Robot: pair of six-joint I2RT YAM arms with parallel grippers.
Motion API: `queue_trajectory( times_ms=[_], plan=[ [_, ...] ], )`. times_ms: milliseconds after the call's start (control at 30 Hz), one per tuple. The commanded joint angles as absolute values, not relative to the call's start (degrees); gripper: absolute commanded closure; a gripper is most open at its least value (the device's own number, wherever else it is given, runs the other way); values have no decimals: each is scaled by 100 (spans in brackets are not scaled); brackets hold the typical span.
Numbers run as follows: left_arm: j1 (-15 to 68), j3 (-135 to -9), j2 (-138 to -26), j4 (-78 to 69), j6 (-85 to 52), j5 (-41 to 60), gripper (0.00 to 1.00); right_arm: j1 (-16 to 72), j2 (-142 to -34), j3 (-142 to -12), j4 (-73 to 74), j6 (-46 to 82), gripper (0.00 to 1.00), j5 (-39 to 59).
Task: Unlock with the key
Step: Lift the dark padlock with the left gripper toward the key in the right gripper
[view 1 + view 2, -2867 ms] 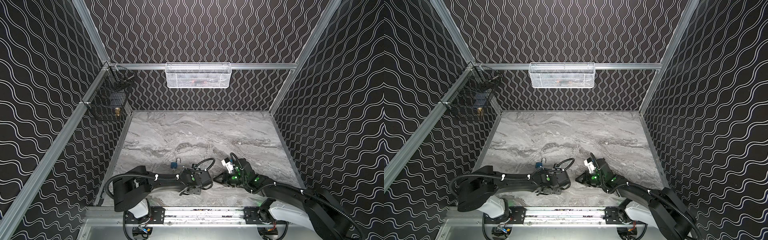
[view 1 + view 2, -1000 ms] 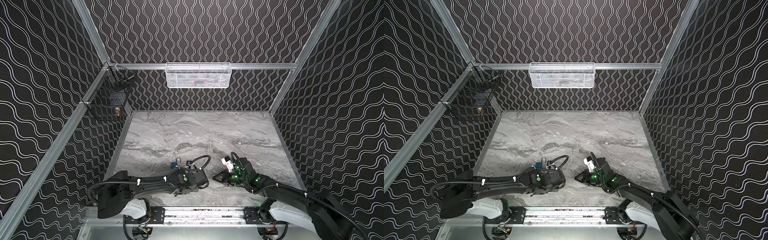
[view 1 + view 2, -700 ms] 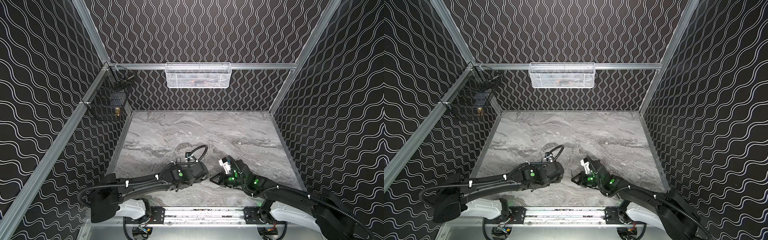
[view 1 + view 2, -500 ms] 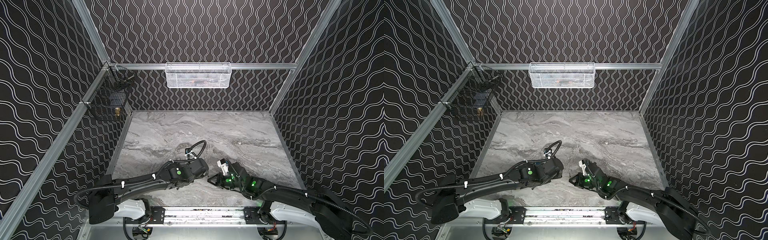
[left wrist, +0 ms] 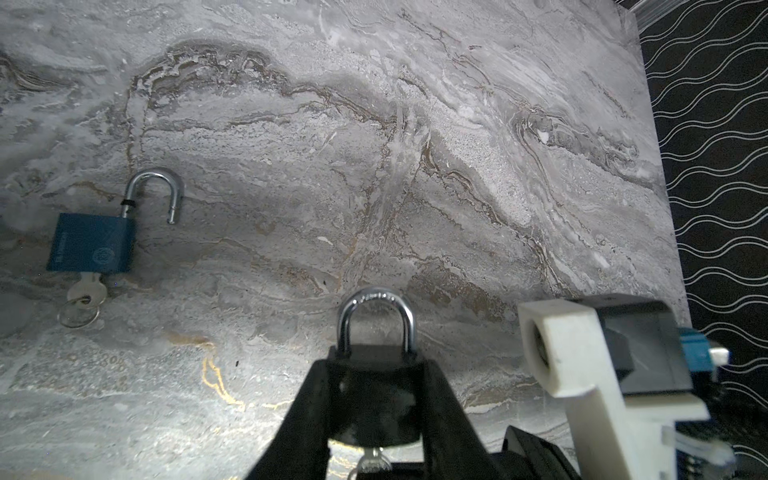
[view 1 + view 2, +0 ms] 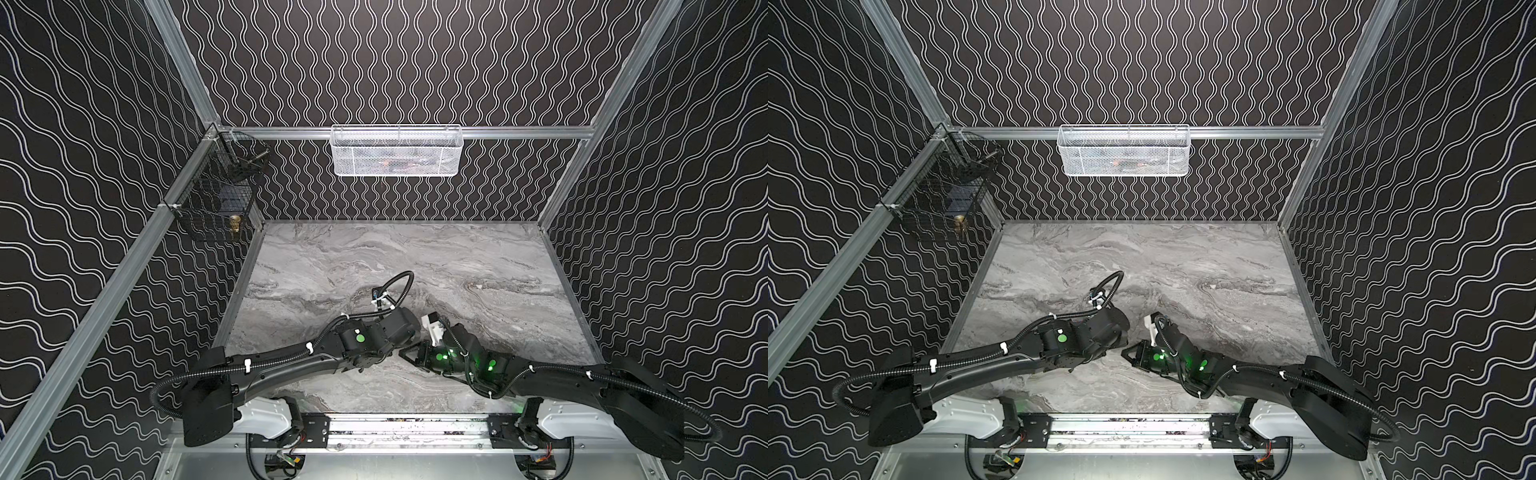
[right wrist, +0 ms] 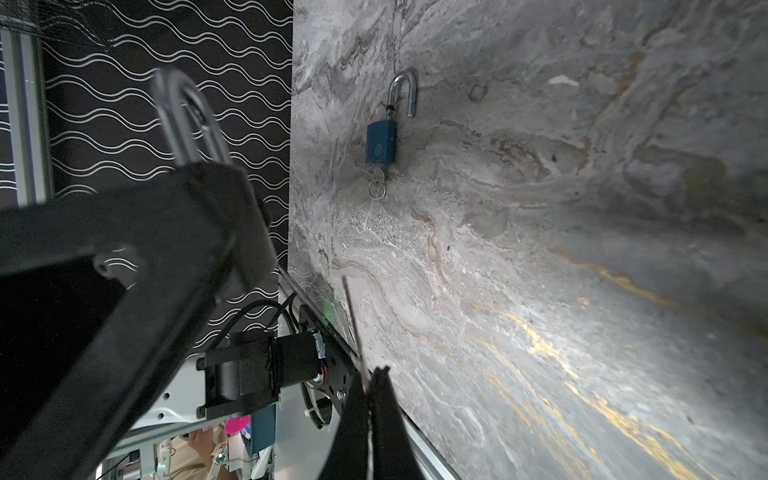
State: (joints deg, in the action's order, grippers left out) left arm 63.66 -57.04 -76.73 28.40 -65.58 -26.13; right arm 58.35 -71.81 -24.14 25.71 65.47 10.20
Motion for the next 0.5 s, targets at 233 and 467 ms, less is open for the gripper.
queue_trajectory(
  times_ms=[233,467],
  plan=[
    [6198,-5892,-7782,2879,-6224,-2476,90,5854,-7139,-2401,3191,6361,100,948],
    [6153,-5932,-7839,2918,-6136,-2426,90,5854,-6996,-2404,2987,6276,100,870]
  ],
)
